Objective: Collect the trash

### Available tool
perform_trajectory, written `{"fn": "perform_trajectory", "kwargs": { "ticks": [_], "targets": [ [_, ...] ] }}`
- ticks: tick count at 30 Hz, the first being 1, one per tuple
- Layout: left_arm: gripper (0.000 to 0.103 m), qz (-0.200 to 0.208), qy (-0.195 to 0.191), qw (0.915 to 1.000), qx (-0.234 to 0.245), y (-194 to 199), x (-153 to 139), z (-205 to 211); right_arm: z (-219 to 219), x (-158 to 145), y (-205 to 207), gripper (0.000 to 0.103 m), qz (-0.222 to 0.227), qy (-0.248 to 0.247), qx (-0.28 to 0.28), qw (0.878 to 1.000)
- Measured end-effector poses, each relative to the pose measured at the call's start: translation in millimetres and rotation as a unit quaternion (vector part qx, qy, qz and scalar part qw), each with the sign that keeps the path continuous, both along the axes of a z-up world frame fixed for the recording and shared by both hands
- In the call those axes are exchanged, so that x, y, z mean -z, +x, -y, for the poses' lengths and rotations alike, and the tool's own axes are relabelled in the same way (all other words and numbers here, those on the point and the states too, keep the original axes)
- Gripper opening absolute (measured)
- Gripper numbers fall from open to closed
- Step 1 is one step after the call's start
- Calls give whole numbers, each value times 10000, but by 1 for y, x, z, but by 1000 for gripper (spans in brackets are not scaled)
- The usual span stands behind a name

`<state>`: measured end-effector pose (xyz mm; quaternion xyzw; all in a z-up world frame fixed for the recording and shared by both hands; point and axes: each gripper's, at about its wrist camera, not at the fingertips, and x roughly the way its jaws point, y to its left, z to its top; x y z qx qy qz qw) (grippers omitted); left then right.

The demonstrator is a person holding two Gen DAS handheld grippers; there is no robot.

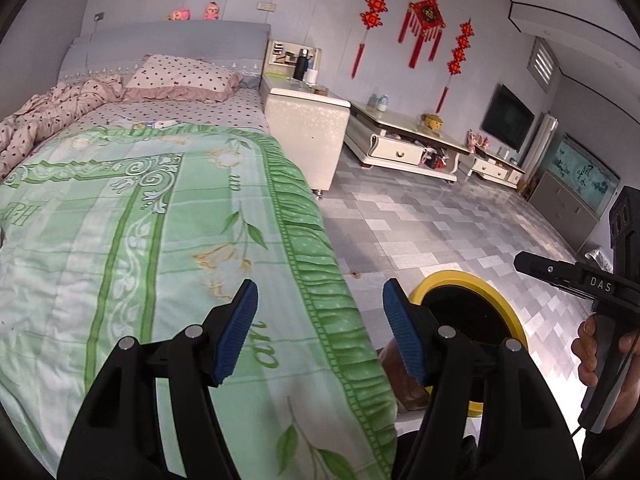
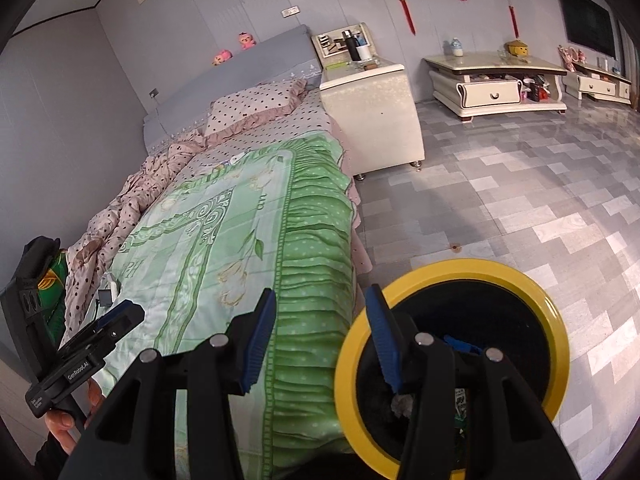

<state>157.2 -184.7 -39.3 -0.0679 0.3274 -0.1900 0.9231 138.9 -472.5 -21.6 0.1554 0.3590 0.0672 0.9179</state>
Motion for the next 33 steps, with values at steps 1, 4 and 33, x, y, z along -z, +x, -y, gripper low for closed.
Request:
{"fn": "perform_trajectory", "kwargs": {
  "ticks": [1, 4, 33],
  "targets": [
    [62, 4, -3, 10000, -82, -1, 0, -12, -9, -2, 2, 44, 15, -17, -76, 10000],
    [62, 28, 41, 9994, -343, -4, -1, -43, -39, -7, 10, 44, 72, -74, -300, 9995],
    [94, 734, 332, 9764, -2005, -65, 23, -216, -192, 33, 24, 95, 924, -616, -261, 9935]
  ]
}}
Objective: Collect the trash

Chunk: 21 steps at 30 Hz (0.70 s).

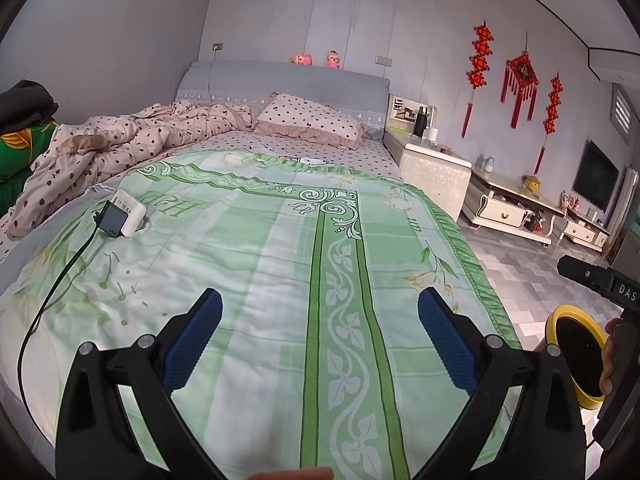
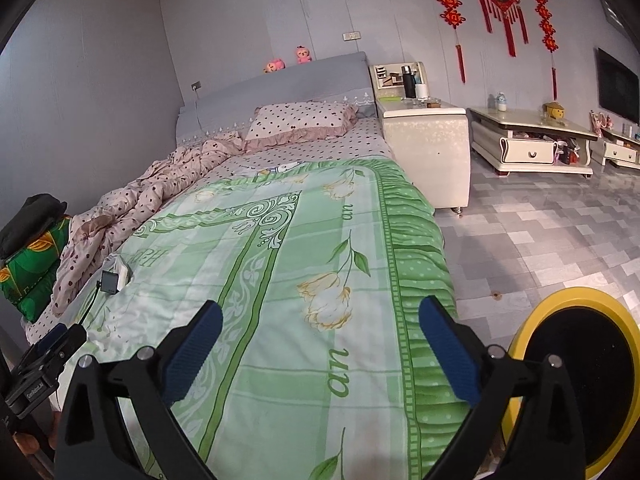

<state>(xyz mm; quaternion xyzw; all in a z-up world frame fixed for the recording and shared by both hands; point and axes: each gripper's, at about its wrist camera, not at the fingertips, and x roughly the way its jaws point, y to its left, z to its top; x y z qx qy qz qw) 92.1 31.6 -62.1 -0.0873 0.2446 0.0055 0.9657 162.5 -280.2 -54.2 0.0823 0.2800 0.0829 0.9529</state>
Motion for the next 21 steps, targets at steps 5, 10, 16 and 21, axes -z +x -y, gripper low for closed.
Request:
{"fn": "perform_trajectory", "kwargs": {
  "ticks": [5, 10, 16, 21],
  "targets": [
    [94, 98, -81, 9999, 51, -10, 4, 4, -5, 5, -13, 95, 284, -160, 226, 9992],
    [95, 282, -114, 9995, -23, -23, -5, 12, -13, -1, -32, 95, 687, -368, 472, 9958],
    [95, 395, -229, 9990, -14, -38, -16, 16, -18, -6, -51, 95, 870, -579, 712, 9920],
    [95, 395, -199, 9990, 32, -49, -24, 25, -18, -4, -60, 95, 849, -579, 824, 9913]
  ]
}}
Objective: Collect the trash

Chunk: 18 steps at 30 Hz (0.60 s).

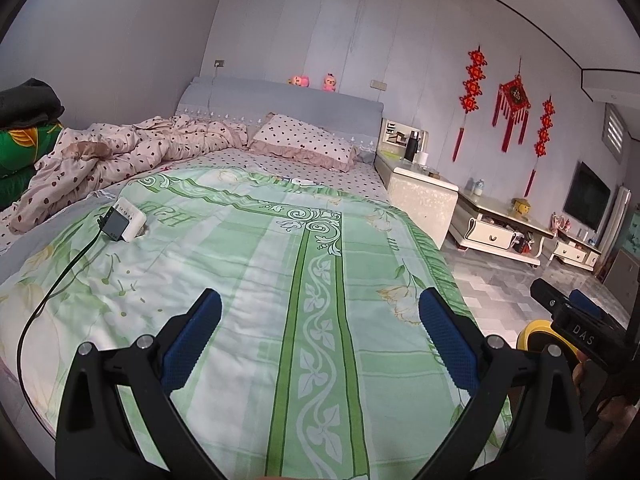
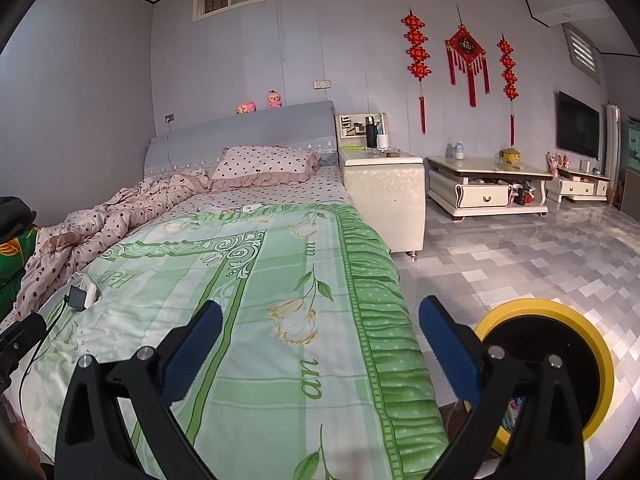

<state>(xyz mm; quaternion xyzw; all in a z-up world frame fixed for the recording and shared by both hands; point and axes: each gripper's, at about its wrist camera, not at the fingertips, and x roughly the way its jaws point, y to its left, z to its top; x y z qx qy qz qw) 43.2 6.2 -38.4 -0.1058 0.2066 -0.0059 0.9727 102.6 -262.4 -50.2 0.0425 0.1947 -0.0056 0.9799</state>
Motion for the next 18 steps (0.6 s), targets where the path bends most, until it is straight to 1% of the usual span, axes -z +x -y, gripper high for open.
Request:
{"fn": "perform_trajectory", "kwargs": {
  "ticks": [10, 18],
  "targets": [
    [95, 60, 11, 9998, 167, -15, -11, 16, -2, -4, -13, 95, 183, 30, -42, 9998],
    [95, 94, 53, 9997, 234, -18, -13, 22, -1, -4, -16, 95, 105, 126, -18, 9999]
  ]
}}
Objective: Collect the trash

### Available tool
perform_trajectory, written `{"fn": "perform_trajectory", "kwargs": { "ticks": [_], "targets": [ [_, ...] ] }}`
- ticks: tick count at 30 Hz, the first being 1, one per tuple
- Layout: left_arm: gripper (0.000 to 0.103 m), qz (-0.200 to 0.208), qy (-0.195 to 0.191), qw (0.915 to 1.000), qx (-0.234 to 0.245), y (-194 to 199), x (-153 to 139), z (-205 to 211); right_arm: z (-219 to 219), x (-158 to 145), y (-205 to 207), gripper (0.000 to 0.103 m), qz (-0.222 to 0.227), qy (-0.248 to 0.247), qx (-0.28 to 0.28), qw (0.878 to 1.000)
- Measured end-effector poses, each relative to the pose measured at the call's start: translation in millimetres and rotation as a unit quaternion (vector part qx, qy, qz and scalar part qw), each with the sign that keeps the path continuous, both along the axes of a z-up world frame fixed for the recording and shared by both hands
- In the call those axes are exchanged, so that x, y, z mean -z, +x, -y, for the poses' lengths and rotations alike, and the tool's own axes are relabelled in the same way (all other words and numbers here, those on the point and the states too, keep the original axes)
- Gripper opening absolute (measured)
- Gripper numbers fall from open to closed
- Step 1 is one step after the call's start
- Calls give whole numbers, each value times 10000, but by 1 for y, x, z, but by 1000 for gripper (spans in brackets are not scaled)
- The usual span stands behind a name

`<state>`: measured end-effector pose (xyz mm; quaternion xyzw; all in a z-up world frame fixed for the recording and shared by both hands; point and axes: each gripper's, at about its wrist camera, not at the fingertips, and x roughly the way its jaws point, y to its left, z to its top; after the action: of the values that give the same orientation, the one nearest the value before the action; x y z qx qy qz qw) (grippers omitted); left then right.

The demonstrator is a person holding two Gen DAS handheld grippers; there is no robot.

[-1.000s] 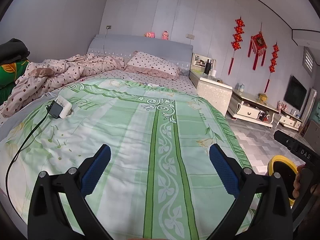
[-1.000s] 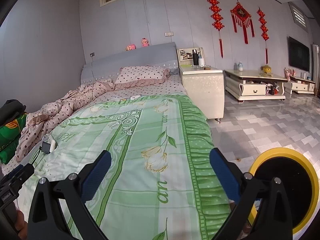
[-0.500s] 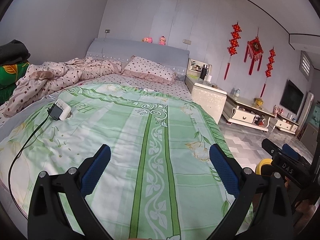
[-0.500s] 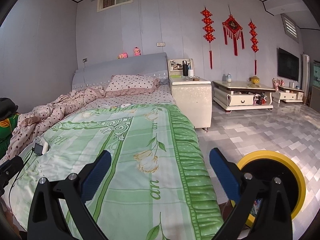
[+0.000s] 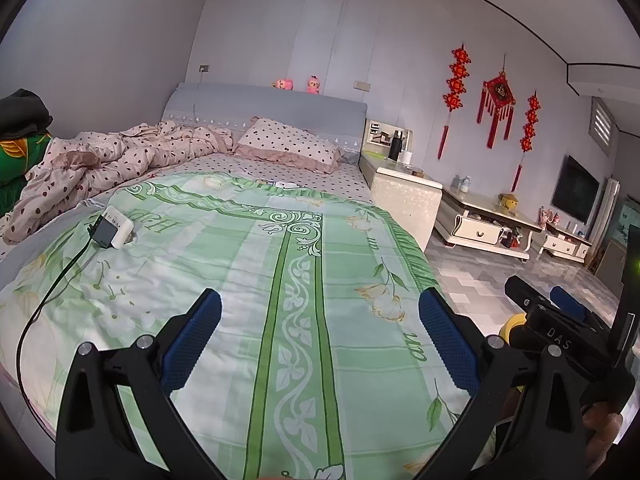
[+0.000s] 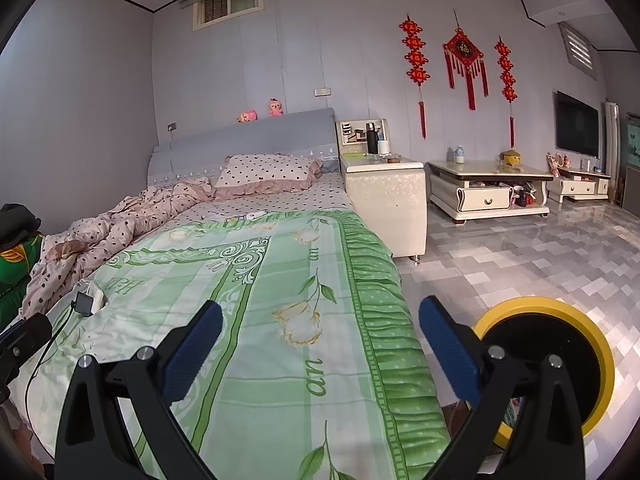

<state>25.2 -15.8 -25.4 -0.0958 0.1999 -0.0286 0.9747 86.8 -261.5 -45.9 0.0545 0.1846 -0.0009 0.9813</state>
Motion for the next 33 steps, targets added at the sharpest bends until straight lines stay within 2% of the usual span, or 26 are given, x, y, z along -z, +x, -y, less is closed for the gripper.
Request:
{"fn": "perform_trajectory", "kwargs": {
  "ticks": [33],
  "targets": [
    [95, -50, -25, 10000, 63, 4, 4, 2, 5, 11, 3, 95, -114, 118, 107, 9998]
  ]
}}
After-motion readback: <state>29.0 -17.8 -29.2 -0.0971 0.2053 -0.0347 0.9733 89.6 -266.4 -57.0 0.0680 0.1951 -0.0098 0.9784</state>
